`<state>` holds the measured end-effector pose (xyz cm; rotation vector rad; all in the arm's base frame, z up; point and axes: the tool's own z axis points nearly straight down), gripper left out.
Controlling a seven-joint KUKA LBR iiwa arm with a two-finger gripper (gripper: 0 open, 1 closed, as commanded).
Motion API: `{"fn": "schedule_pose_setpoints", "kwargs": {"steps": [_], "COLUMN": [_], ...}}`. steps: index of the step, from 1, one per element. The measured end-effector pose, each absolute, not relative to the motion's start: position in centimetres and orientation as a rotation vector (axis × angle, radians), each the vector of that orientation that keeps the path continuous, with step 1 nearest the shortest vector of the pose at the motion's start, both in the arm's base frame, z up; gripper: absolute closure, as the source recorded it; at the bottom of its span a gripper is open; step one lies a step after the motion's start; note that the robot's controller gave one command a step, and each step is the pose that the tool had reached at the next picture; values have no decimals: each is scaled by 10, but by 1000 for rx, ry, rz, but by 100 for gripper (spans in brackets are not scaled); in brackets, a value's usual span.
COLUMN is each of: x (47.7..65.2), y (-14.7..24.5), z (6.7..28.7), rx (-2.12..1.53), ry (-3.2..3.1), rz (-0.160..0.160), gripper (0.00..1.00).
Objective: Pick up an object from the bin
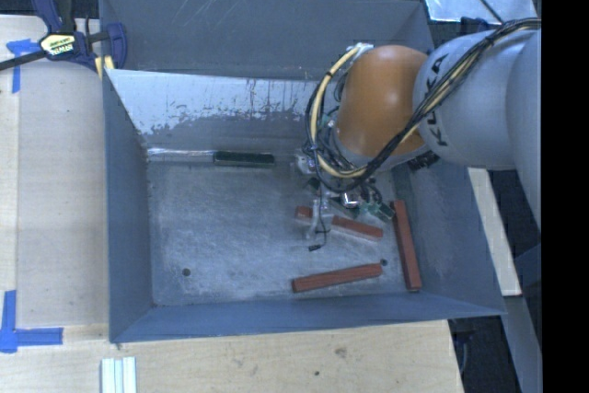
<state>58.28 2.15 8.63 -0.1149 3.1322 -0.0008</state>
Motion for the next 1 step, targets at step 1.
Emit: {"fn": "schedule_pose_setpoints", "kwargs": {"steps": [1], "x": [575], "y": [5], "z": [62], "rx": [-202], "ry": [3135], "rz": [2], "gripper": [0]}}
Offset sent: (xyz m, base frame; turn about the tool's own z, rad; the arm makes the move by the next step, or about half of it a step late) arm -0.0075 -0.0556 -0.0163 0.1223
